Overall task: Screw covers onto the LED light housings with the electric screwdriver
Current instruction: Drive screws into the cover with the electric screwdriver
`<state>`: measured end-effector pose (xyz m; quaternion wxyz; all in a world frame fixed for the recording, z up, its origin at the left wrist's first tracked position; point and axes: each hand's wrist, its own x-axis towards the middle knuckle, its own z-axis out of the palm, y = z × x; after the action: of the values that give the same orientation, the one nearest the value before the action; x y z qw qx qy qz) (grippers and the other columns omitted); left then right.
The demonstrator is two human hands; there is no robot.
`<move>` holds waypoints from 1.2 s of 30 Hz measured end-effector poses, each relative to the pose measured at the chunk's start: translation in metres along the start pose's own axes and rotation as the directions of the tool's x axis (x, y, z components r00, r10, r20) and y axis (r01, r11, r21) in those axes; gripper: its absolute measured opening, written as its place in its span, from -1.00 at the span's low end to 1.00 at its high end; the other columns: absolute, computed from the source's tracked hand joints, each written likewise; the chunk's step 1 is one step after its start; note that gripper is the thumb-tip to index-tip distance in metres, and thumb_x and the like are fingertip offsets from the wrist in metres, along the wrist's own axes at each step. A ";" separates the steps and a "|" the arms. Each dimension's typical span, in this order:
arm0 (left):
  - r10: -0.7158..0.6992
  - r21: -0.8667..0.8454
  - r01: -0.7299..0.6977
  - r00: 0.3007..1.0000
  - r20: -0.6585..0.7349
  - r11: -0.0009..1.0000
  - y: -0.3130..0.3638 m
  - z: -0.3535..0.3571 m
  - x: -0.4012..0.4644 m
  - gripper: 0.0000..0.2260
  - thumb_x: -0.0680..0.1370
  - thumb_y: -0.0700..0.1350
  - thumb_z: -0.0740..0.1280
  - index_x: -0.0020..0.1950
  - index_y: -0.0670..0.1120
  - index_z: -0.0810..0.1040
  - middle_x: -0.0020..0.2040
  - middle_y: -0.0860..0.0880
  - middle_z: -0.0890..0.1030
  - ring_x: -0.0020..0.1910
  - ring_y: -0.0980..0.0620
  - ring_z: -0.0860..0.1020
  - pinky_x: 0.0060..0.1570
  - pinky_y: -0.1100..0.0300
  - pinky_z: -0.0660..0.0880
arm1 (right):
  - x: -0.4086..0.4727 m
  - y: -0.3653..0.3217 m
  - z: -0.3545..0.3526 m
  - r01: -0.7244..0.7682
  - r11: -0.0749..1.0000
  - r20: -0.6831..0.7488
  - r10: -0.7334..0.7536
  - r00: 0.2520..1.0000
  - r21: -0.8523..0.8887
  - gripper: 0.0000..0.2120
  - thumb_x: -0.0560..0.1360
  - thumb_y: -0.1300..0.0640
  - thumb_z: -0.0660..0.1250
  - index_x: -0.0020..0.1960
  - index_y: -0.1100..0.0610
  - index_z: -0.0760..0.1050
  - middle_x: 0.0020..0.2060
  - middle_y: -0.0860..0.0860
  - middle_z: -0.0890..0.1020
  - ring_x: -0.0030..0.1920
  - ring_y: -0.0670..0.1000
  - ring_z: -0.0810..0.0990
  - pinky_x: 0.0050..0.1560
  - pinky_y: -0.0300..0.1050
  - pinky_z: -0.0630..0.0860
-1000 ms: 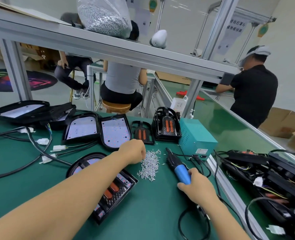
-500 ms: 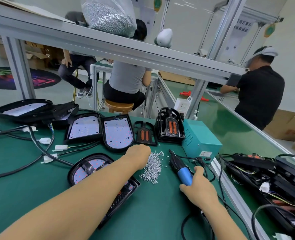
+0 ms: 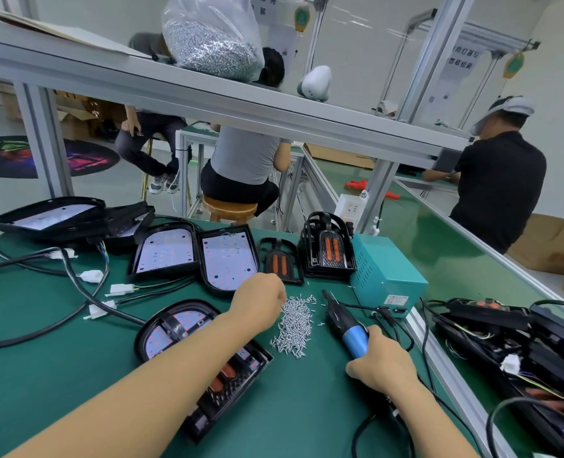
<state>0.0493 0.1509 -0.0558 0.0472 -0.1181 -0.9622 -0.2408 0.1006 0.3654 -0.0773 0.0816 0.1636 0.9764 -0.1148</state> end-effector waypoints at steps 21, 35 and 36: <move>-0.273 -0.984 0.168 0.945 0.180 -0.068 -0.056 -0.053 -0.113 -0.81 0.32 -0.24 0.40 -0.10 -0.27 0.61 -0.32 -0.13 0.61 -0.43 0.08 0.53 -0.40 0.28 0.53 | -0.077 -0.105 -0.081 0.126 -0.596 -0.334 -0.253 0.908 0.793 -0.69 0.27 0.24 0.32 0.02 0.10 0.50 -0.43 -0.05 0.45 -0.47 -0.11 0.43 -0.35 -0.28 0.47; -0.245 -0.956 0.075 0.958 0.147 -0.283 -0.051 -0.059 -0.135 -0.83 0.36 -0.27 0.35 -0.08 -0.29 0.57 -0.32 -0.12 0.60 -0.43 0.08 0.52 -0.39 0.29 0.54 | -0.113 -0.163 -0.077 0.249 -0.720 -0.495 -0.151 0.855 0.648 -0.75 0.32 0.26 0.27 -0.03 0.06 0.46 -0.44 -0.07 0.42 -0.46 -0.12 0.41 -0.35 -0.26 0.44; -0.247 -0.957 0.074 0.958 0.146 -0.282 -0.052 -0.059 -0.136 -0.83 0.36 -0.27 0.35 -0.08 -0.29 0.57 -0.32 -0.12 0.60 -0.42 0.08 0.52 -0.38 0.29 0.54 | -0.113 -0.163 -0.077 0.249 -0.719 -0.496 -0.151 0.855 0.649 -0.75 0.32 0.26 0.27 -0.03 0.06 0.46 -0.44 -0.07 0.42 -0.46 -0.12 0.41 -0.35 -0.26 0.44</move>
<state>0.1696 0.0508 -0.0468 -0.0445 0.0347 -0.3975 -0.9159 0.1419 0.2002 0.0510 -0.1724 -0.1245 0.3090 -0.9270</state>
